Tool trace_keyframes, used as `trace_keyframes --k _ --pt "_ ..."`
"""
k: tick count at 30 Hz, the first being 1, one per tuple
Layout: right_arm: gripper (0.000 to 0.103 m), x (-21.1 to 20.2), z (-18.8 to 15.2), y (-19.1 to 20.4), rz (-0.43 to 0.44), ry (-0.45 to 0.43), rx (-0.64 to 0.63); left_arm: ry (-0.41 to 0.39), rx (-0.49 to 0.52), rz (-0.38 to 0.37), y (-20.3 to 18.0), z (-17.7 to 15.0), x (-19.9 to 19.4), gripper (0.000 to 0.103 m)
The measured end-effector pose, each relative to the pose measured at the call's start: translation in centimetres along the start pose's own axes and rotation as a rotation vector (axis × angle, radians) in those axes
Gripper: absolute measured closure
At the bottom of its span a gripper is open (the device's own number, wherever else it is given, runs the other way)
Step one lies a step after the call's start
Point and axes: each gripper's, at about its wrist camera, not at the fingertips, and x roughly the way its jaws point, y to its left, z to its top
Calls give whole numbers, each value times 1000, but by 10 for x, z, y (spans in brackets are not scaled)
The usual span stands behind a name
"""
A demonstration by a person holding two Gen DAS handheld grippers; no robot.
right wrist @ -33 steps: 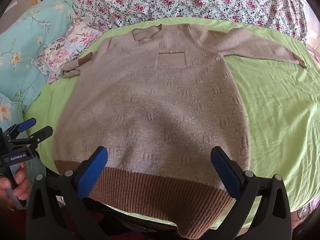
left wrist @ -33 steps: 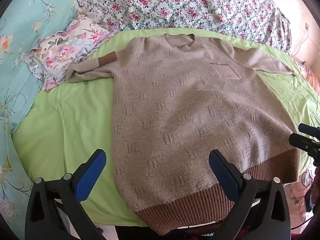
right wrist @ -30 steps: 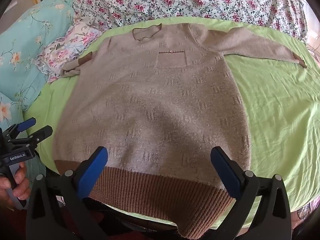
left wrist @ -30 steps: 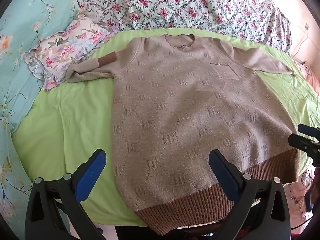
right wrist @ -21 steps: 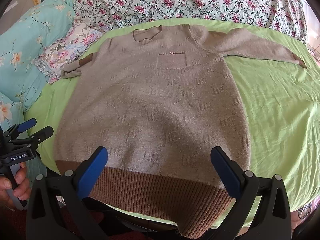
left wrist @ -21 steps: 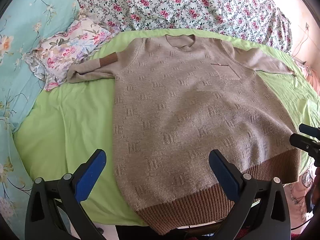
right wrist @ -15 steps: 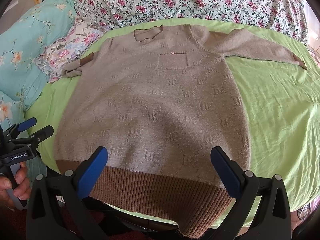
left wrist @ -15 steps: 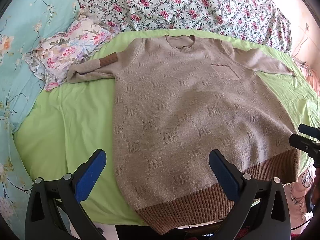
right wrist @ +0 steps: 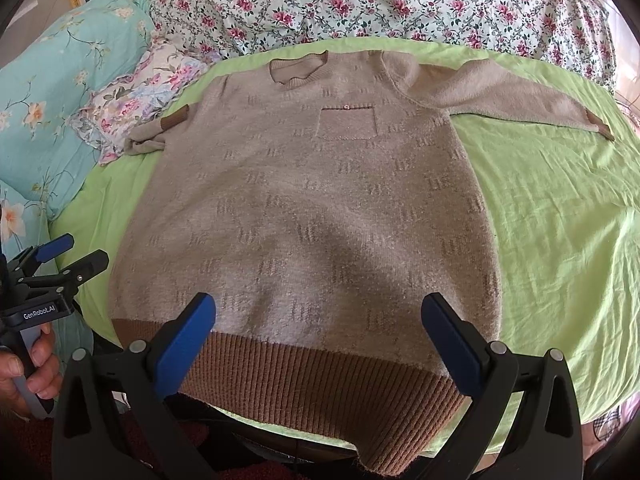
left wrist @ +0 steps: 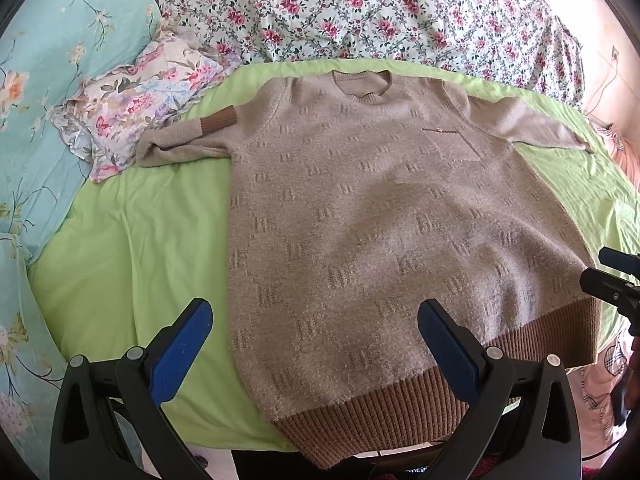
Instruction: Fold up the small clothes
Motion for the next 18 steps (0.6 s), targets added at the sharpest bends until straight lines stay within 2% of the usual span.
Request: trace_keyframes --k 5,13,18 --pt "0 -1 0 -1 13 -30 1 20 -4 -11 -2 0 1 0" --pt "0 -2 0 -1 10 -30 -1 60 -17 -30 -2 1 2 0" --pt "0 -2 2 0 11 -26 0 39 -11 -24 -2 1 3 0"
